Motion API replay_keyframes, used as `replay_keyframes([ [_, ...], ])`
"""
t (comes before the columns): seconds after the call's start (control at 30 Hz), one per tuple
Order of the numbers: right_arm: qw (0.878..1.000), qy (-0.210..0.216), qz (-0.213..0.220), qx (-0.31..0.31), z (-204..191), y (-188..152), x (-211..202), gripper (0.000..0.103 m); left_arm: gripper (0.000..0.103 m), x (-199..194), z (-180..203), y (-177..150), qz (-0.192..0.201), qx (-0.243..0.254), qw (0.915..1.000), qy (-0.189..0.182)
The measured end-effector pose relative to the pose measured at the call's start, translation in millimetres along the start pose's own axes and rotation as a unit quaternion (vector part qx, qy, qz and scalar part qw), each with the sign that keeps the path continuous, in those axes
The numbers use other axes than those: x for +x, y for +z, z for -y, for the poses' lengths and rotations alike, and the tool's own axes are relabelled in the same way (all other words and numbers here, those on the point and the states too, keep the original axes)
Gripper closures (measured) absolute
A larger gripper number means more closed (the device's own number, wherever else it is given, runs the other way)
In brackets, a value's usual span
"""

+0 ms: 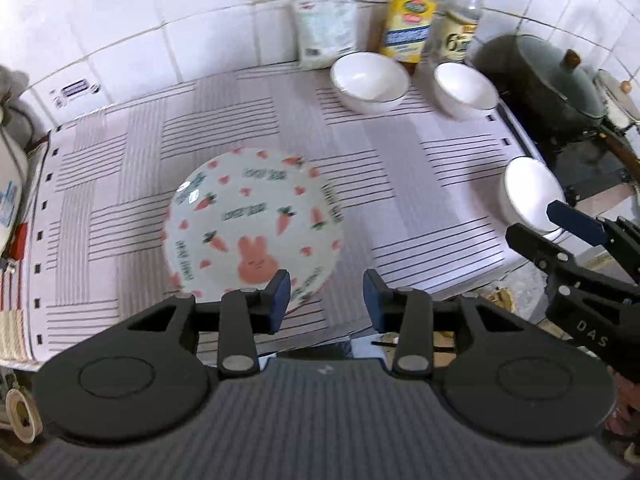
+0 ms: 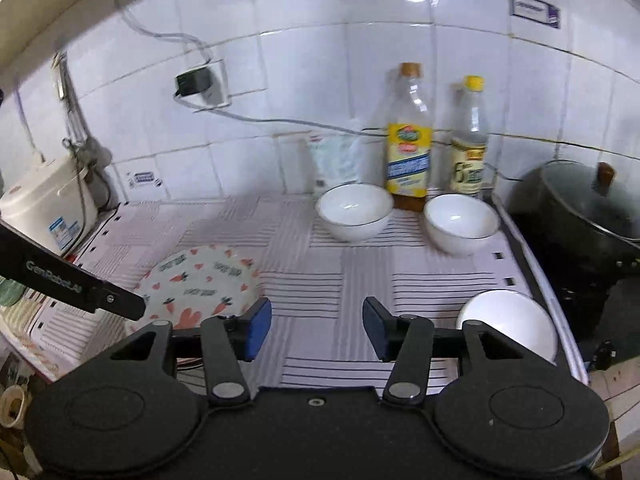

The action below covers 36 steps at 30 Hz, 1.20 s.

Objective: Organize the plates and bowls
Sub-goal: 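Move both grippers to the white ribbed bowl beside the stove, then close both grippers on the rim of the white bowl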

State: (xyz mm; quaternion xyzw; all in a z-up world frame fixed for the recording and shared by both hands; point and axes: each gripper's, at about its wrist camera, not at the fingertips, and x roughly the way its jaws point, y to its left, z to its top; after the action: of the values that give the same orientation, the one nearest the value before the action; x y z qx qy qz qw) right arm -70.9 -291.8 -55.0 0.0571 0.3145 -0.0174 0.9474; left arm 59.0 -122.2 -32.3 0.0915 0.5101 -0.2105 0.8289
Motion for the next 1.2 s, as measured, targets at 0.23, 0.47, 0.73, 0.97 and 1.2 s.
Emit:
replay_keyframes([
  [0.23,1.0,-0.027,0.0,0.003,48,-7,-3,0.035,0.06,13,44,22,0.015,-0.005,0.9994,-0.029],
  [0.47,0.999,-0.043,-0.013,-0.015,101,-20,8,0.028,0.04,41,94,35,0.028,-0.007,0.9985,-0.047],
  [0.73,0.998,-0.046,-0.032,-0.036,152,-50,32,0.028,0.031,87,146,48,0.02,-0.01,0.9968,-0.076],
  [0.97,0.997,-0.022,-0.054,-0.053,173,-69,46,0.028,0.03,130,169,57,-0.003,-0.023,0.9955,-0.092],
  [1.2,0.998,-0.009,-0.058,-0.035,186,-83,62,0.009,0.032,166,186,63,-0.015,-0.012,0.9951,-0.097],
])
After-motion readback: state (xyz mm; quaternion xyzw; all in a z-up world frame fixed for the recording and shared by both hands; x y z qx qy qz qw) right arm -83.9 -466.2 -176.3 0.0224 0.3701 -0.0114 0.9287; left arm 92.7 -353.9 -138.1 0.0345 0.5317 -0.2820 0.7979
